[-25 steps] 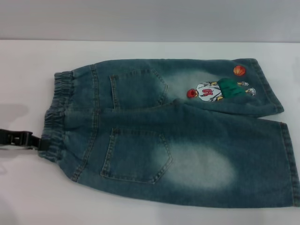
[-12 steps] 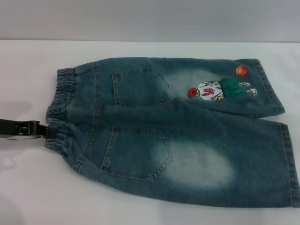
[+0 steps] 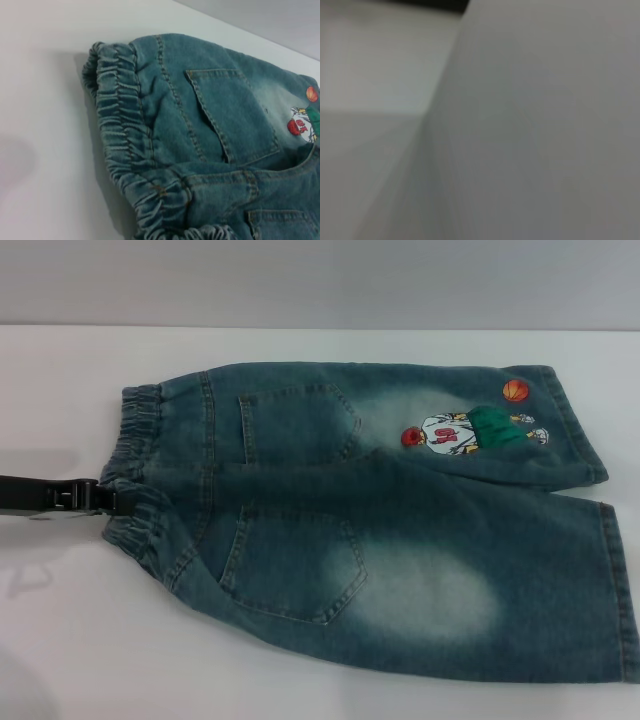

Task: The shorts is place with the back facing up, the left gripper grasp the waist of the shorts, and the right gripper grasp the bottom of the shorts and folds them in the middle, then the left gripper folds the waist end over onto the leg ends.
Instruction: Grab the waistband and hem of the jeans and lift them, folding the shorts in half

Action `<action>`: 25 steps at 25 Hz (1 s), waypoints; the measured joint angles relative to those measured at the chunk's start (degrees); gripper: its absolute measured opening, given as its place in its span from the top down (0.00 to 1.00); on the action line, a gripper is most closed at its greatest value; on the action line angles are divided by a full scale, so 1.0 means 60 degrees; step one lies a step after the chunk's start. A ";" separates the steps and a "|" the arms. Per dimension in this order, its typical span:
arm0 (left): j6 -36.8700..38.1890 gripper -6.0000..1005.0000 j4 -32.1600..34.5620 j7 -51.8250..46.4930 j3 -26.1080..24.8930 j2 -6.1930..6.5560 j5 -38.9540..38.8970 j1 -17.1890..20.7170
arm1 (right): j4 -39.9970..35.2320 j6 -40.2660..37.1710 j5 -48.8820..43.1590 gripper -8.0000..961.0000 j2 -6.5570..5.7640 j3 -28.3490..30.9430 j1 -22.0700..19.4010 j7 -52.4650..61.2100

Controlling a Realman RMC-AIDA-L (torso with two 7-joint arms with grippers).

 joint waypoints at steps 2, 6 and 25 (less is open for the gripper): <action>-0.0004 0.95 0.0001 0.0001 0.0008 -0.0002 -0.0036 -0.0013 | -0.0316 -0.0085 -0.0041 0.41 -0.0083 -0.0970 -0.0074 0.0268; -0.0004 0.95 0.0002 0.0002 0.0020 -0.0018 -0.0046 -0.0023 | -0.0968 -0.0192 -0.0811 0.41 -0.0245 -0.2857 -0.0267 0.0440; -0.0486 0.95 -0.0156 -0.0059 0.0007 -0.0153 -0.0044 -0.0034 | -0.2358 -0.0902 -0.6370 0.41 -0.0438 -0.3351 -0.0068 0.1345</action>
